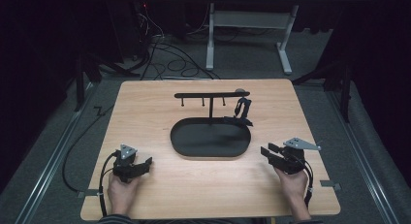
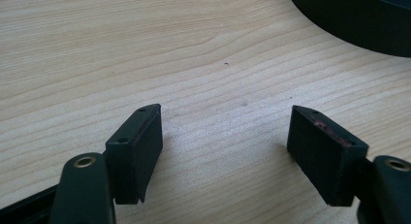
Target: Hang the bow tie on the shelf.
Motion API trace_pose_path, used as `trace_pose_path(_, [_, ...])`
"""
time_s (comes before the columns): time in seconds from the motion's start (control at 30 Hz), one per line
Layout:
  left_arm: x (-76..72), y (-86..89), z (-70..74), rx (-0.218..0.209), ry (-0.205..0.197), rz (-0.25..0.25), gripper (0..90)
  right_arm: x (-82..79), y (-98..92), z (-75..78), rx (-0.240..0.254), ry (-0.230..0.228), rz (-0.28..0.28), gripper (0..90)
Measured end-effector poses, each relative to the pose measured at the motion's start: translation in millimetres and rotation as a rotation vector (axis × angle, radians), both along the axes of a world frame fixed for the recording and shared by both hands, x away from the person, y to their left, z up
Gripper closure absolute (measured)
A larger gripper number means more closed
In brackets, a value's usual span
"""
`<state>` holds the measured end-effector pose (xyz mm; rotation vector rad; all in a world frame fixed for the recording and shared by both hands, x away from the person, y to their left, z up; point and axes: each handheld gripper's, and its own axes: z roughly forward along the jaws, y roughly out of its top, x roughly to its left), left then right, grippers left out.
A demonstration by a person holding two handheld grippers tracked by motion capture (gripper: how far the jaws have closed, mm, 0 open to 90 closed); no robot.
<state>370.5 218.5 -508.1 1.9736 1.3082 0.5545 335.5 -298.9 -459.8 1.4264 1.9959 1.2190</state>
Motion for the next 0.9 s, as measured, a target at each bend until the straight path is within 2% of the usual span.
trace_pose_path(0.1, [0.0,0.0,0.0,-0.001,0.0,0.0,29.2,1.3,0.7,-2.7,-0.009,0.008,-0.007,60.1])
trace_pose_path(0.33, [0.0,0.1,0.0,-0.001,0.0,0.0,29.2,4.8,2.8,-11.5,-0.063,0.024,-0.012,59.9])
trace_pose_path(0.9, [0.0,0.1,0.0,-0.001,0.0,0.0,29.1,10.8,5.9,-25.4,-0.119,0.055,-0.027,59.3])
